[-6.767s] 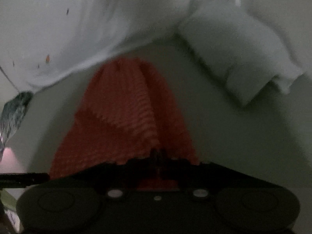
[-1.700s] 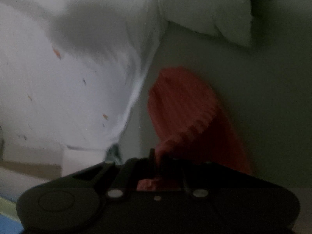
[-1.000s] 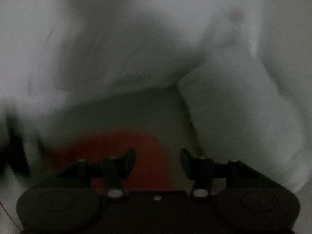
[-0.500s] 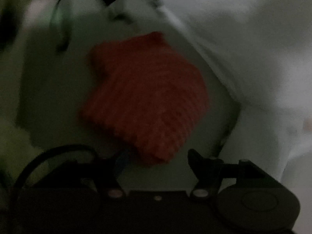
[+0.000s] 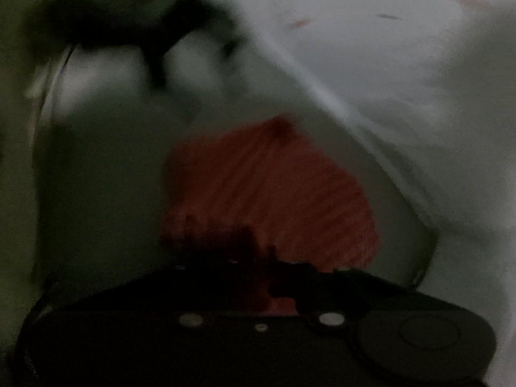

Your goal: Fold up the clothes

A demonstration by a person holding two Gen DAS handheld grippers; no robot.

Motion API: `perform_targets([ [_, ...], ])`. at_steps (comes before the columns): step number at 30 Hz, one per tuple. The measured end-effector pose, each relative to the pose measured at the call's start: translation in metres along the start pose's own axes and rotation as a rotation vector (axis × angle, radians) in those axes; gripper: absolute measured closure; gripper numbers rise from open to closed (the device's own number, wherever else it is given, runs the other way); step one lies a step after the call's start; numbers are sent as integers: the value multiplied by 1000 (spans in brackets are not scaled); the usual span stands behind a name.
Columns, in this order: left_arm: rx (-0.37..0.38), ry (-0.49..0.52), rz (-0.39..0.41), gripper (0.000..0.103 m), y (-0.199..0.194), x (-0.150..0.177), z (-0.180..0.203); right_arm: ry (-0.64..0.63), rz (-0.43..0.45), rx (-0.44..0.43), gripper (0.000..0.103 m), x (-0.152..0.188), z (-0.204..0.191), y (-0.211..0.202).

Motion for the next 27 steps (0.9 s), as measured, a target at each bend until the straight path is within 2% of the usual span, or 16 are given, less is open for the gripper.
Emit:
perform_targets([
  [3, -34, 56, 11, 34, -1, -3, 0, 378, 59, 45, 100, -9, 64, 7],
  [6, -97, 152, 4, 34, 3, 2, 5, 755, 10, 164, 99, 14, 126, 31],
  [8, -137, 226, -10, 34, 2, 5, 7, 886, -32, 207, 95, 28, 145, 41],
  [10, -159, 283, -24, 33, 5, 7, 11, 882, -40, 219, 82, 31, 146, 39],
  [11, -161, 303, -30, 32, 10, 7, 13, 866, -45, 226, 64, 32, 144, 38],
  [12, -163, 323, -35, 31, 15, 6, 16, 854, -51, 230, 56, 32, 139, 35],
  [16, -172, 401, -56, 28, 35, 4, 26, 861, -100, 194, 56, 37, 131, 37],
  [20, -181, 479, -77, 24, 54, 3, 36, 934, -140, 142, 48, 45, 130, 60],
  [23, -235, 583, -90, 24, 72, 6, 43, 932, -178, 113, 41, 47, 124, 75],
  [25, -262, 657, -79, 24, 81, 7, 49, 897, -203, 117, 40, 47, 121, 81],
  [26, -267, 684, -65, 28, 83, 7, 52, 883, -212, 119, 40, 47, 119, 83],
  [27, -272, 711, -51, 36, 84, 7, 55, 876, -217, 120, 40, 46, 119, 87],
])
Point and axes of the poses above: each gripper's, at about its wrist camera, not at the fingertips, and y roughly the way its jaws point, z to its right, x to its underside, the point moved 6 cm from there along y, roughly the way its jaws point, and after that the axes turned 6 degrees about x, right-handed, at the moved point
